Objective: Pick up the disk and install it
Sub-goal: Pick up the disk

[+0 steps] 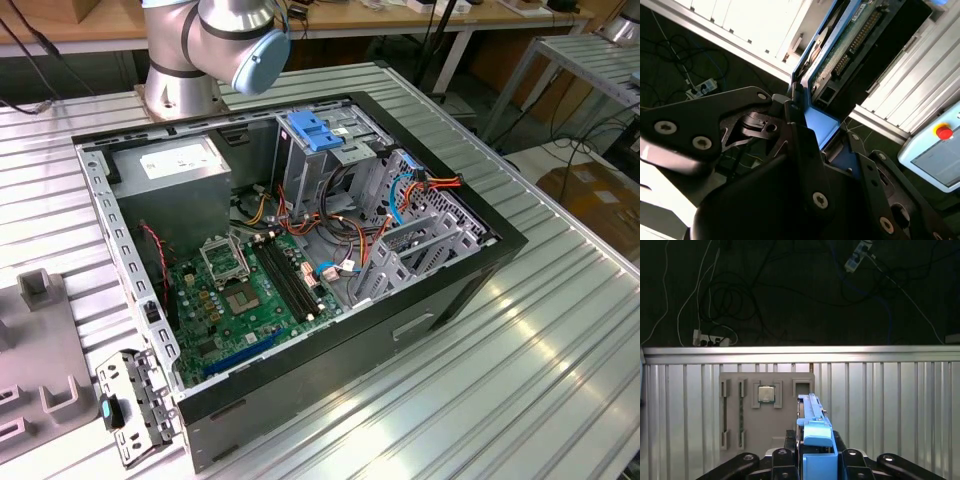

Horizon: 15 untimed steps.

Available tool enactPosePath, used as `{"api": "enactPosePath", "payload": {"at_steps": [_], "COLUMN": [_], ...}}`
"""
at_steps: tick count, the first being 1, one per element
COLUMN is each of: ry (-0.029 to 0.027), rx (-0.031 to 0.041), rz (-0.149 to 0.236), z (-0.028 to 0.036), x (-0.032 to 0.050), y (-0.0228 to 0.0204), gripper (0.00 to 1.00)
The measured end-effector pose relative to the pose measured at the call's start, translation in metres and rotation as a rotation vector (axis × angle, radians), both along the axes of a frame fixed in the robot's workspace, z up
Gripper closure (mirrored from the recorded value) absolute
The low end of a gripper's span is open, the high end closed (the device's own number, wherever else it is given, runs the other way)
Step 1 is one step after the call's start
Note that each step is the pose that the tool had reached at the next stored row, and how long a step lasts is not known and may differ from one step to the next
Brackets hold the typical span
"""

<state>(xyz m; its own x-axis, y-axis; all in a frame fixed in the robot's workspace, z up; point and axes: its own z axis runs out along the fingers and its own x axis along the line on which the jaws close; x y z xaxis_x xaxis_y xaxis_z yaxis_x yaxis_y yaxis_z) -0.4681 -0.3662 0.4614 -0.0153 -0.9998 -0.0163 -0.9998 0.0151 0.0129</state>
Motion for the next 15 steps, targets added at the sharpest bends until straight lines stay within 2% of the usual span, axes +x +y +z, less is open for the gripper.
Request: {"api": "enactPosePath", "payload": {"at_steps": [12,15], "ry": [0.0,0.0001], "rx": [0.0,0.0], "rz": [0.0,0.0], "z": [0.0155,0.0216], "x": [0.0,0.0], "y": [0.0,0.0], "gripper": [0.63,0.63]}}
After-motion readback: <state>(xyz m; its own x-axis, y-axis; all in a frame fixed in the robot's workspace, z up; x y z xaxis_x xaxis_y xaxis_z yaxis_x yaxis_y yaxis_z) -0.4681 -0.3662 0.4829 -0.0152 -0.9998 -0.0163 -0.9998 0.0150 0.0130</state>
